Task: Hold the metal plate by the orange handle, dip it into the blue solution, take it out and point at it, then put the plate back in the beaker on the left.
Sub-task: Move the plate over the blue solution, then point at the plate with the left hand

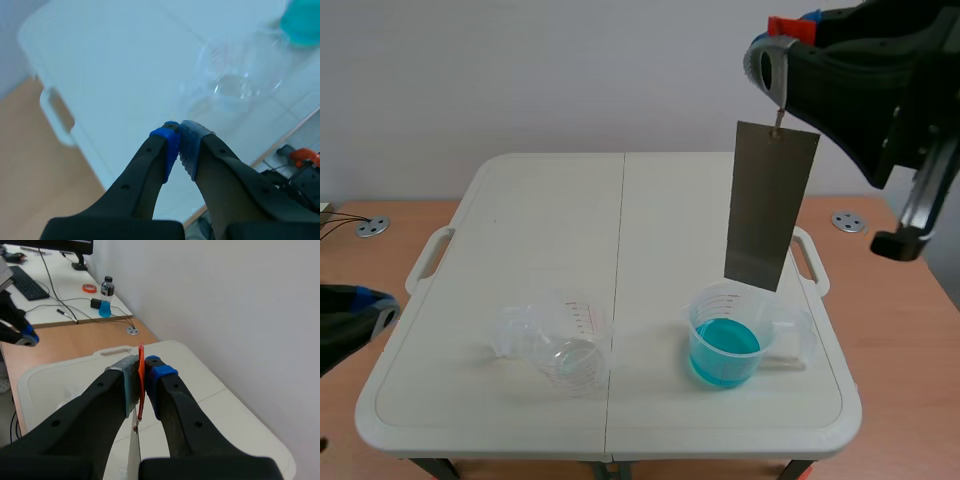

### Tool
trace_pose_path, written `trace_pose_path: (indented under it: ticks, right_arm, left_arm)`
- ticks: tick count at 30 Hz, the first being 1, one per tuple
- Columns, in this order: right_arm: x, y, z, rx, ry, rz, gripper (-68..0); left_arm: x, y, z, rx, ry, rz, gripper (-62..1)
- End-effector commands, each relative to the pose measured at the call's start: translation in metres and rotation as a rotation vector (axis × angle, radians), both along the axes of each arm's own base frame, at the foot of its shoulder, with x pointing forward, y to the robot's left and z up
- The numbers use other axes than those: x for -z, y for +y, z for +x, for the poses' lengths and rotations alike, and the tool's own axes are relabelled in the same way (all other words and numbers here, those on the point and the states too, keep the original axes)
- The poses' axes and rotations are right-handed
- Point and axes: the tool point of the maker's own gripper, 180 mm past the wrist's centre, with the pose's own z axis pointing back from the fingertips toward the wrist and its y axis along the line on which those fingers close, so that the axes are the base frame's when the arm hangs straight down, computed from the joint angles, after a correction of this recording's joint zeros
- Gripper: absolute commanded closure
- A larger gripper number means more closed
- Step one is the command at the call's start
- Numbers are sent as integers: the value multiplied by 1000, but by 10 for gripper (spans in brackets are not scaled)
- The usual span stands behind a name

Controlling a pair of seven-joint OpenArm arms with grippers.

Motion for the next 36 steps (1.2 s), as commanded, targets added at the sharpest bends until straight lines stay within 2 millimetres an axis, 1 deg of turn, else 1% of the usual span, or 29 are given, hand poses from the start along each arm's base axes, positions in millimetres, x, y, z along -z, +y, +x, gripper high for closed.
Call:
trace_pose_path:
  ticks: [1,6,11,20,27,36]
  right_arm:
    - [-10,4,-5,-39,-20,32,-11]
    - [-7,-2,-2,-38,-10,44,-11]
    - [-4,-8,5,-20,-4,62,-11]
    - [-2,-22,23,21,-8,72,-11]
    - [-2,-22,27,19,-9,80,-11]
    - [-2,-22,28,19,-11,81,-11]
  left_arm:
    - [-2,-15,1,42,-4,-34,-32]
    - [-5,-55,6,158,-16,-93,-32]
    - [-2,-85,12,238,-9,-118,-32]
    - [4,-121,32,302,-26,-155,-32]
    - [10,-153,33,380,-21,-162,-32]
    - [7,-192,35,465,-38,-185,-32]
